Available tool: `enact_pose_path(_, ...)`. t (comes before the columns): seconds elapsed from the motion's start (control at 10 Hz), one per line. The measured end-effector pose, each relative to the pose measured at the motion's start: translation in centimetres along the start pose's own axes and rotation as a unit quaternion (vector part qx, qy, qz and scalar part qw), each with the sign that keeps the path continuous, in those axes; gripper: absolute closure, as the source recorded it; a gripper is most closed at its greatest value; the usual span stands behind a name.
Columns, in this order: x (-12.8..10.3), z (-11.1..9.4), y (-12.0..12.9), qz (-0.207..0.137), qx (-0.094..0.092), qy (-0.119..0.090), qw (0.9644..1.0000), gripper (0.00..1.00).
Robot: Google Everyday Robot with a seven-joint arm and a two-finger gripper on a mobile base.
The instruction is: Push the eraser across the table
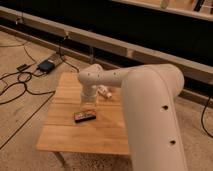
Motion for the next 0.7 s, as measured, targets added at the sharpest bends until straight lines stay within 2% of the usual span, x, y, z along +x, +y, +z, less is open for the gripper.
enact_pose_path(0.3,2.4,-0.8,-3.5,0.037,0.032,-0.01,0.9987,0.35)
enact_pose_path(0.4,2.9,-0.9,-4.2,0.045,0.038,-0.01,0.9982,0.35)
enact_pose_path(0.7,5.0,-0.1,-7.2,0.078,0.065,-0.004,0.9948,0.35)
